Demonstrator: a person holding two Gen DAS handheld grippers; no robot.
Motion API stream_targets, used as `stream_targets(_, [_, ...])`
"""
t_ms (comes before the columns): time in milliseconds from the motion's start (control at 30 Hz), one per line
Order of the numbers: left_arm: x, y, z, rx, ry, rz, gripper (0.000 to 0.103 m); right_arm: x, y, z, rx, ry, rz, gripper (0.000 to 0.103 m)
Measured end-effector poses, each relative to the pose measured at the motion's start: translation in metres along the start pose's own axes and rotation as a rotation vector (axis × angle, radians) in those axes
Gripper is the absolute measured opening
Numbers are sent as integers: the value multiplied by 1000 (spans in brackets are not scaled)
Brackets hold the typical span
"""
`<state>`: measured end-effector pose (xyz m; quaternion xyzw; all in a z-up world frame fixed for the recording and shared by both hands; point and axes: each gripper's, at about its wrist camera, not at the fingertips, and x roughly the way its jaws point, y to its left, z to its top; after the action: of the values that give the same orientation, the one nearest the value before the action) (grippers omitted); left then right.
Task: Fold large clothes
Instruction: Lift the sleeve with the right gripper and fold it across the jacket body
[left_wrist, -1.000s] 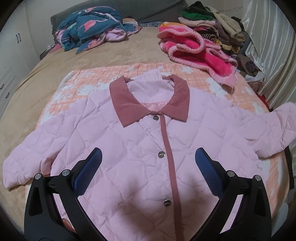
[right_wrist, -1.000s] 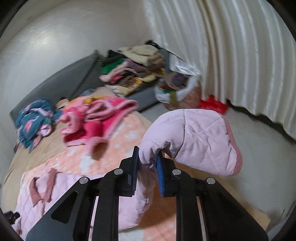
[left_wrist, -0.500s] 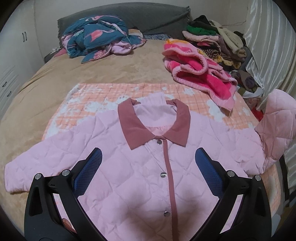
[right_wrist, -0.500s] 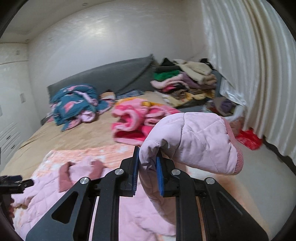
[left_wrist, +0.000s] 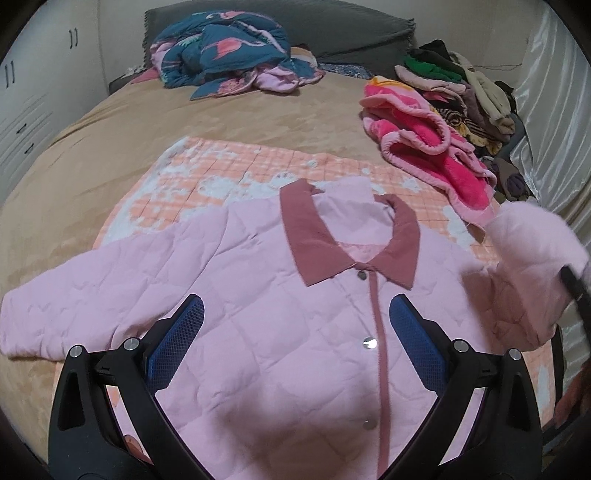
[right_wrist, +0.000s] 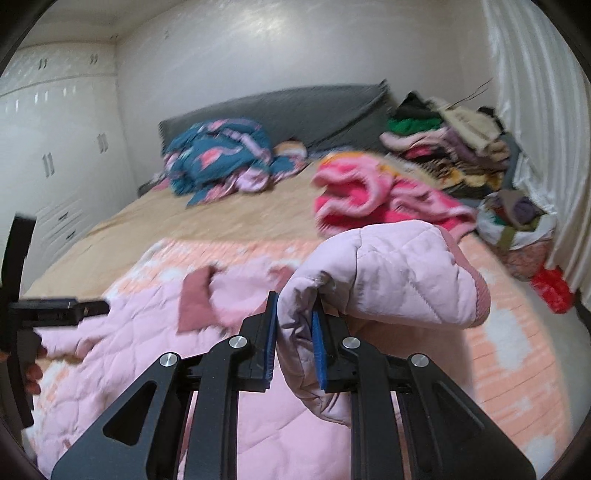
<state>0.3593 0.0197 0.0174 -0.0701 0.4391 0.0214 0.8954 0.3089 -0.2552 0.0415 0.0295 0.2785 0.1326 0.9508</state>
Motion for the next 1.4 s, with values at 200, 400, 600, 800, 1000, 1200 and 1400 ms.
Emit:
stream_targets(200, [14,14,-14,-37,43,-20,94,35,39,-44,9,118,101,16])
stream_targets(400, [31,11,-28,-62,104,-91,94,51,57,-79,93,187,170,21])
stream_targets(600, [41,3,-34,-92,143,-163,94,52,41,-96,274,234,172,50])
stream_targets(800, [39,12,-26,-131,137,-173,94,40,37,-84,308,157,155,49])
stream_targets(1000, [27,24,-12,-180,131,-233,94,50,93,-72,87,173,238,30])
stream_targets(1200, [25,40,-8,-236,131,-263,94,73,140,-87,-16,272,296,24])
stream_targets(1400, [47,50,-21,-267,188,-251,94,71,142,-100,-10,332,331,31])
